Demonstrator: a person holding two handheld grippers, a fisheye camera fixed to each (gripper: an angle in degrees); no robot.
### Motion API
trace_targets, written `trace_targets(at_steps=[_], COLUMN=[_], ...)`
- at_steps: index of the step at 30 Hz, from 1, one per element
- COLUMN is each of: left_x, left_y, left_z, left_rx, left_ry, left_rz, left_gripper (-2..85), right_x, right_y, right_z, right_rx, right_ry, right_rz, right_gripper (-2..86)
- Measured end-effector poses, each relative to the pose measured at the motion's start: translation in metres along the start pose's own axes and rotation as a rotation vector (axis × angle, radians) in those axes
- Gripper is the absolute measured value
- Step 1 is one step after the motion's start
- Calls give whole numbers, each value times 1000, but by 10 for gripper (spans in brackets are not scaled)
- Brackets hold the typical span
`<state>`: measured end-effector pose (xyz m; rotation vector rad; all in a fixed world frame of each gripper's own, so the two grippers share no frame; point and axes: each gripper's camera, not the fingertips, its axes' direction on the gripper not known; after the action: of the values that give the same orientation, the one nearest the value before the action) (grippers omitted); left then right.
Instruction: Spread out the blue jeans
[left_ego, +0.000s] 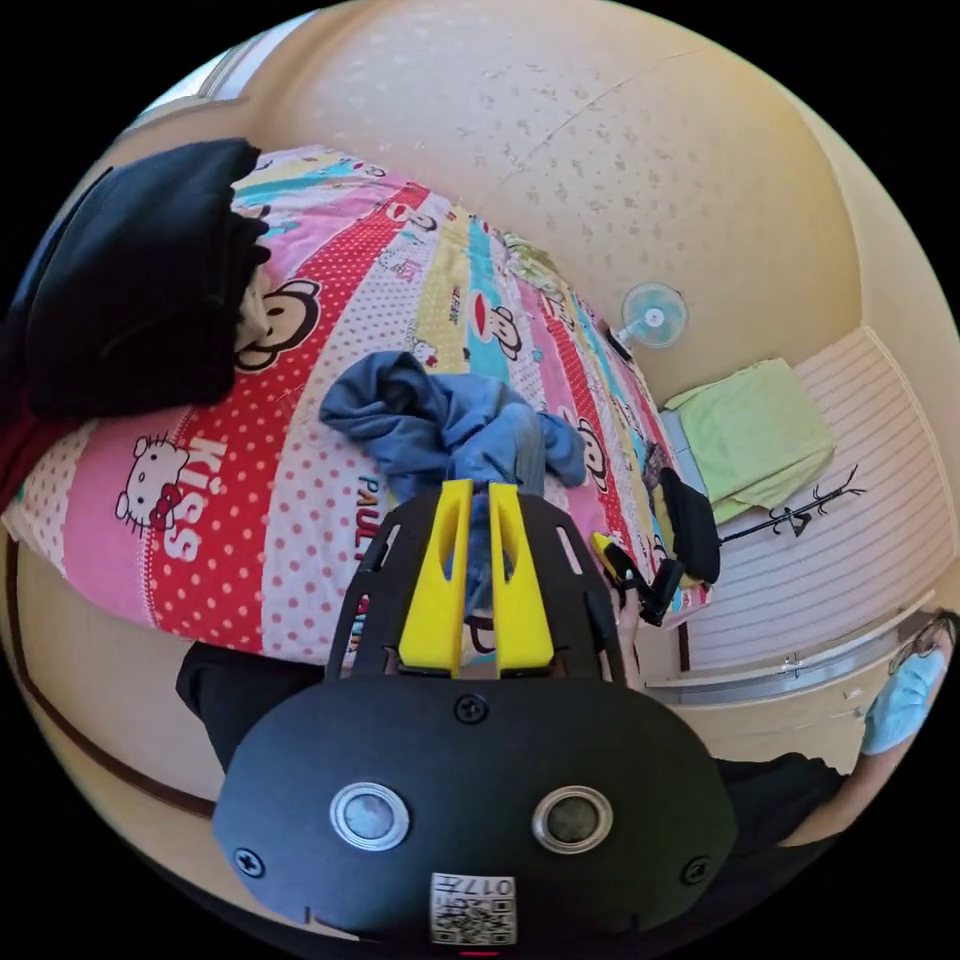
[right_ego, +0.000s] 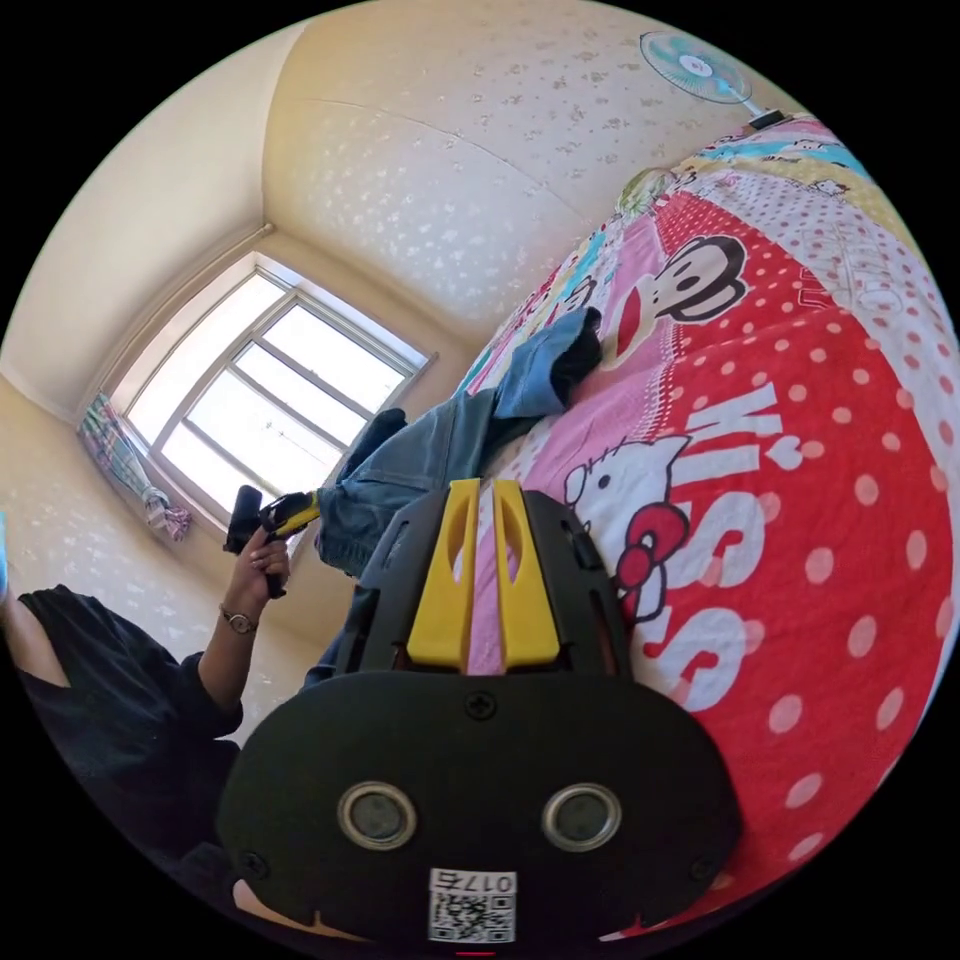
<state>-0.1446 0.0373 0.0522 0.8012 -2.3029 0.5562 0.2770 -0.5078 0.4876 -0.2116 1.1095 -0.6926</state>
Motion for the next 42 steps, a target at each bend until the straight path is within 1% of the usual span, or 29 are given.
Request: trace_targets(at_steps=[2,4,6,7,8,9,10,11,12,13,14,16,18,20,22,24,25,27,31,32,33,34,35,36,37,38,39,40,42], left_x=[-13,-24,-33,-40,-43,-48,-52,-53,-54,-55,-55,-53,-50,-48,-44,-41,-38,-36,-31,-30,-28,-25,-24,-22,-23,-25,-30,-37,-50], left_y=[12,28,38,44,47,52,57,59,63,66,67,73,76,78,78,76,75,74,80,82,84,86,86,85,84,83,83,84,88], left_z=[-9,-15,-11,-6,-2,3,7,9,12,15,17,29,41,48,46,38,32,27,18,16,12,8,7,5,4,4,4,4,2], left_rx=[26,14,-33,-68,-85,-110,-125,-128,-134,-139,-142,-157,-190,-208,-178,-132,-101,-81,-63,-56,-42,-31,-27,-24,-26,-28,-32,-36,-21], left_ry=[55,25,-17,-16,-8,14,33,36,31,24,25,80,130,149,173,203,210,198,231,229,223,216,214,217,224,227,239,265,283], left_rz=[10,9,-11,-26,-34,-44,-46,-45,-44,-41,-40,-40,-37,-44,-42,-30,-24,-32,-27,-23,-7,10,18,28,27,22,6,-9,-32], left_gripper=[72,80,94,102,105,108,110,110,110,111,111,113,116,126,134,137,141,152,163,164,164,165,165,165,165,165,164,163,161], right_x=[-6,-22,-54,-61,-72,-77,-76,-71,-65,-64,-64,-54,-51,-66,-99,-154,-168,-226,-307,-332,-355,-365,-387,-410,-421,-439,-449,-451,-440], right_y=[-1,-4,-8,-9,-10,-11,-12,-11,-4,0,6,10,11,4,-8,-29,-34,-52,-68,-69,-70,-72,-80,-84,-84,-84,-83,-81,-67], right_z=[0,5,22,28,41,55,63,82,100,105,103,101,100,101,99,100,101,108,124,127,125,126,130,133,136,145,161,171,215], right_rx=[-6,-46,-157,-191,-261,-334,-372,-447,-522,-524,-456,-390,-309,-262,-218,-185,-178,-159,-117,-77,-8,3,4,28,38,36,-7,-45,-233], right_ry=[6,35,75,69,20,-57,-82,-74,-15,8,22,-108,-360,-448,-462,-411,-398,-348,-264,-286,-452,-492,-438,-347,-296,-172,-46,13,190], right_rz=[-26,-109,-273,-305,-340,-321,-281,-165,-79,-65,-40,71,98,102,37,-48,-73,-181,-305,-366,-446,-446,-406,-437,-473,-539,-591,-612,-663], right_gripper=[63,85,116,123,133,137,136,133,125,120,101,66,40,32,28,24,23,20,14,11,9,8,8,8,9,11,14,16,36])
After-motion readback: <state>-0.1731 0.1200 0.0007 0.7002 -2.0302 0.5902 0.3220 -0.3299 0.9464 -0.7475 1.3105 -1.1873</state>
